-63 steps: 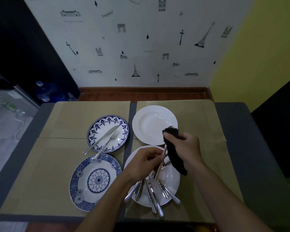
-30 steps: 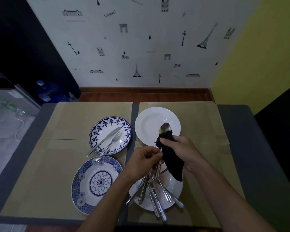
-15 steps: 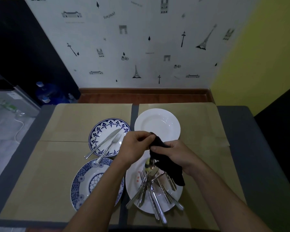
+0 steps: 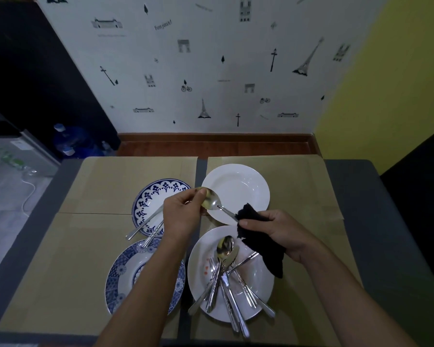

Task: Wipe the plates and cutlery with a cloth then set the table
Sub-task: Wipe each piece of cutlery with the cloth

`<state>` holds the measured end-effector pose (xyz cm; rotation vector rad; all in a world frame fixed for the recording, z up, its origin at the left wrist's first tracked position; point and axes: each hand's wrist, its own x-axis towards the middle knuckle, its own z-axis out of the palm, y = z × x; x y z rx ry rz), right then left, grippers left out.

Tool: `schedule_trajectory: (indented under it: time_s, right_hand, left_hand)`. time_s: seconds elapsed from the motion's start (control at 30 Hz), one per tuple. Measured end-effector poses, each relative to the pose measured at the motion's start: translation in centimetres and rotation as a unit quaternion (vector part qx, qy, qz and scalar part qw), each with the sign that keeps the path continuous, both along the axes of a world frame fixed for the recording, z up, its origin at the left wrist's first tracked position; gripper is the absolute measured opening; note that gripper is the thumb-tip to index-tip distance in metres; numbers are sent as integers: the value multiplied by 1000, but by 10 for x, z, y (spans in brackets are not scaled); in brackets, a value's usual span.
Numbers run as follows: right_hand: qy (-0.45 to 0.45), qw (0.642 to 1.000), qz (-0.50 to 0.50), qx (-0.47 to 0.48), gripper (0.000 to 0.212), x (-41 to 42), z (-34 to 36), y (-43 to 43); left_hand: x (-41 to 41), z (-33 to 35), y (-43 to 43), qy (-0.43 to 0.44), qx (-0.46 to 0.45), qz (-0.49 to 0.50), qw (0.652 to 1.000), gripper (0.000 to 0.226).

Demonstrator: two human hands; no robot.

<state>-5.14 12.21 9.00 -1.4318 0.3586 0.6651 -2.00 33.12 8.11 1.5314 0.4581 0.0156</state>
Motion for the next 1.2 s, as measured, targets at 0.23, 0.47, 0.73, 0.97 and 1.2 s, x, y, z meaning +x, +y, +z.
schedule_trajectory:
  time_s: [0.23, 0.47, 0.73, 0.97, 1.2]
  right_hand:
    - [16, 997, -72, 27, 29, 2, 1, -7]
    - [-33, 955, -295, -5, 17, 8, 0, -2]
    - [-59, 949, -307, 32, 12, 10, 1, 10]
    - [-75, 977, -199, -29, 14, 7, 0, 19]
    - [-64, 988, -135, -30, 12, 6, -1, 18]
  left_hand:
    - [0, -4, 2, 24, -6, 56, 998, 14]
    - [-7, -6, -2, 54, -59, 7, 997, 7]
    - [-19, -1, -11, 93, -70, -122, 986, 8]
    - [-20, 5, -19, 97, -61, -150, 982, 6]
    - [-21, 4, -20, 98, -63, -148, 982, 9]
